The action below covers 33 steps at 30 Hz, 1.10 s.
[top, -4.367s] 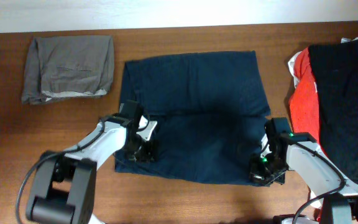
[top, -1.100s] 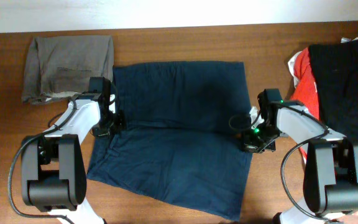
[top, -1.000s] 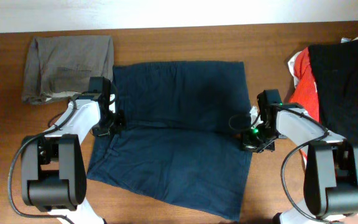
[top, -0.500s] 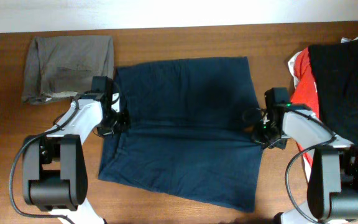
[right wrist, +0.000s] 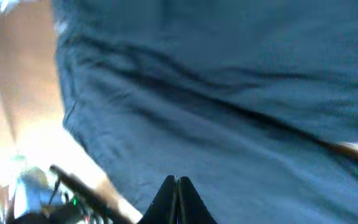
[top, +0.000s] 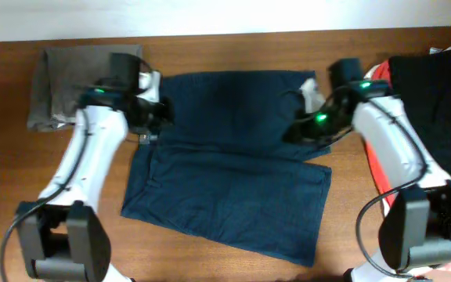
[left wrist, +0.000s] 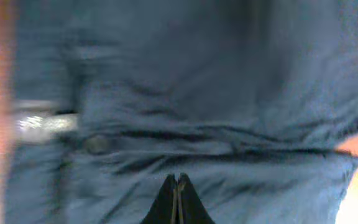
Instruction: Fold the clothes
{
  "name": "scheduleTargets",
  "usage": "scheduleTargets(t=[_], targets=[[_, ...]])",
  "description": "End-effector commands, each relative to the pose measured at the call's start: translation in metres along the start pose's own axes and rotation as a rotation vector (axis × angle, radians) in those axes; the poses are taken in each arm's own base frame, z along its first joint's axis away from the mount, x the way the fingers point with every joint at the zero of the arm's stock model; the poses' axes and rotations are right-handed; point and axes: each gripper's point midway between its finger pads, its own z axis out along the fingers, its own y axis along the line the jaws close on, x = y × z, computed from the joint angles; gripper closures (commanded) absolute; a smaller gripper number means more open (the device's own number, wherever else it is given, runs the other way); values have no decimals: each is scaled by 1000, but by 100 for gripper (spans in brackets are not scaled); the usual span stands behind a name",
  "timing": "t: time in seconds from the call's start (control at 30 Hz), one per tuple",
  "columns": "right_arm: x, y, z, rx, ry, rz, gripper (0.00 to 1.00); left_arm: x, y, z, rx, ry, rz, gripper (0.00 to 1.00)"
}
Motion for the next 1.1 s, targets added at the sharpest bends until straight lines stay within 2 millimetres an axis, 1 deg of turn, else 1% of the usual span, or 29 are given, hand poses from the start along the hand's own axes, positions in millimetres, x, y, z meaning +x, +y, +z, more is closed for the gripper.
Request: scheduleTargets(t=[0.0, 0.07, 0.13, 0.23, 0.27, 0.37, 0.43, 0.5, 0.57, 0.67, 0.73, 0.8, 0.83, 0.87, 0.9, 0.93, 1.0, 1.07], targets=[[27, 30, 43, -78, 79, -60, 96, 47, -29, 51, 65, 140, 70, 99], [35, 35, 71, -91, 74, -53, 96, 66, -28, 76, 63, 208, 71, 100], [38, 38, 93, -112, 44, -47, 96, 77, -21, 95, 61, 266, 50, 100], [43, 39, 115, -127, 8, -43, 96, 94, -9, 124, 51, 343, 21, 100], [44, 35, 119, -106, -1, -36, 96, 97, -6, 129, 47, 354, 17, 99], [49, 5, 132, 64, -41, -20, 96, 112, 6, 153, 33, 412, -4, 100], [52, -13, 133, 150, -59, 23, 96, 117, 10, 161, 28, 428, -10, 99], [51, -35, 130, 242, -92, 106, 96, 120, 14, 164, 14, 436, -11, 99], [53, -47, 128, 283, -102, 121, 96, 119, 17, 165, -5, 432, -7, 99], [54, -55, 126, 303, -104, 147, 96, 119, 22, 165, -34, 427, -1, 99], [56, -66, 120, 318, -97, 191, 96, 120, 24, 164, -44, 431, -1, 100], [66, -88, 108, 352, -59, 288, 94, 120, 31, 163, -83, 432, 4, 99], [71, -104, 98, 374, -37, 318, 94, 121, 34, 163, -101, 433, 7, 99], [73, -114, 91, 391, -26, 315, 93, 121, 37, 162, -118, 434, 9, 100], [75, -130, 81, 430, -26, 331, 94, 121, 38, 162, -124, 433, 11, 100], [79, -152, 67, 500, -23, 348, 94, 121, 38, 162, -127, 432, 12, 100], [84, -177, 49, 577, -24, 377, 94, 121, 38, 162, -127, 432, 12, 100], [84, -192, 38, 593, -36, 405, 94, 118, 37, 162, -125, 427, 13, 100]])
